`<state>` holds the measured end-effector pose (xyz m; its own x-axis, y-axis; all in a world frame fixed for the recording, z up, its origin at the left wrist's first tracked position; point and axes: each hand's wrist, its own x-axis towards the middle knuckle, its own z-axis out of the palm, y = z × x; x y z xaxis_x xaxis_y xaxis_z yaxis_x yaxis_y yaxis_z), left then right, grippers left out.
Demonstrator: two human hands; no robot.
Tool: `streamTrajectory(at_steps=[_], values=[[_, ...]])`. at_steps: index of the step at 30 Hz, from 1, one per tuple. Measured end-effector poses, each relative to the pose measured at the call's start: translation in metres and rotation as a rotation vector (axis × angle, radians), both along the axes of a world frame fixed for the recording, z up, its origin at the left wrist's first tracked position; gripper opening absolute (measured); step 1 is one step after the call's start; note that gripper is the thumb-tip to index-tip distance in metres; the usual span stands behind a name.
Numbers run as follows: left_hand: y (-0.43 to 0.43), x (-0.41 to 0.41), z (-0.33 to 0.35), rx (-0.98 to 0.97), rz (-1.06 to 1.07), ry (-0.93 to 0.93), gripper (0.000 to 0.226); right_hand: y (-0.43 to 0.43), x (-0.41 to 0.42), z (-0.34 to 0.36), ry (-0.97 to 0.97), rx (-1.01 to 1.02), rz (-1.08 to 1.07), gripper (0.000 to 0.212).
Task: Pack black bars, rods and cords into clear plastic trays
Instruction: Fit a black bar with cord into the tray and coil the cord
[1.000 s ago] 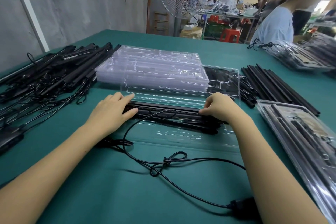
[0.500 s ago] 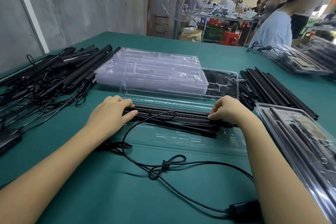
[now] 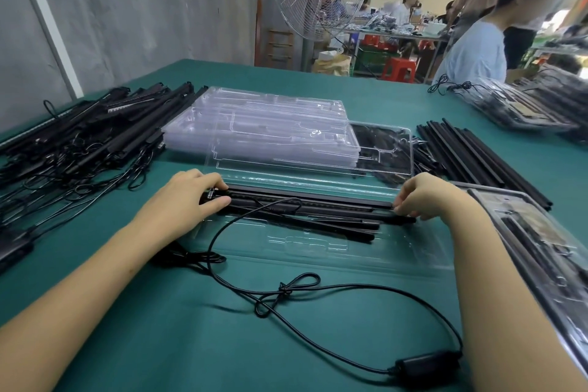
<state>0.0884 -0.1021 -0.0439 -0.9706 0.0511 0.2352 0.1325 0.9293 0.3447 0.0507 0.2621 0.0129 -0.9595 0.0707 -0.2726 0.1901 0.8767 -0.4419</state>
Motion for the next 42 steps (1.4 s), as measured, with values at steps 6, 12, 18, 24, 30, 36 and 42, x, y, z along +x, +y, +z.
streamTrajectory(at_steps=[6,12,18,24,30,36,42], values=[[-0.014,0.002,0.002,0.130,-0.111,-0.008,0.021,-0.005,0.001,0.002,-0.020,0.042,0.014,0.018],[-0.020,0.000,0.002,0.171,-0.174,0.014,0.033,-0.016,0.004,0.002,0.000,0.154,0.015,0.008],[-0.023,-0.003,-0.001,0.140,-0.196,-0.005,0.034,-0.030,0.006,0.017,0.108,0.133,0.086,0.017],[-0.025,-0.003,-0.002,0.131,-0.220,-0.001,0.035,-0.077,0.045,0.051,-0.235,-0.025,0.579,0.022],[-0.025,-0.004,-0.003,0.129,-0.215,0.003,0.034,-0.117,0.069,0.051,-0.115,0.144,0.682,0.029],[-0.025,-0.004,-0.004,0.148,-0.225,0.016,0.035,-0.133,0.082,0.060,0.322,-0.407,0.651,0.036],[-0.025,-0.006,-0.006,0.168,-0.230,0.027,0.036,-0.158,0.090,0.037,0.155,0.103,0.813,0.049]])
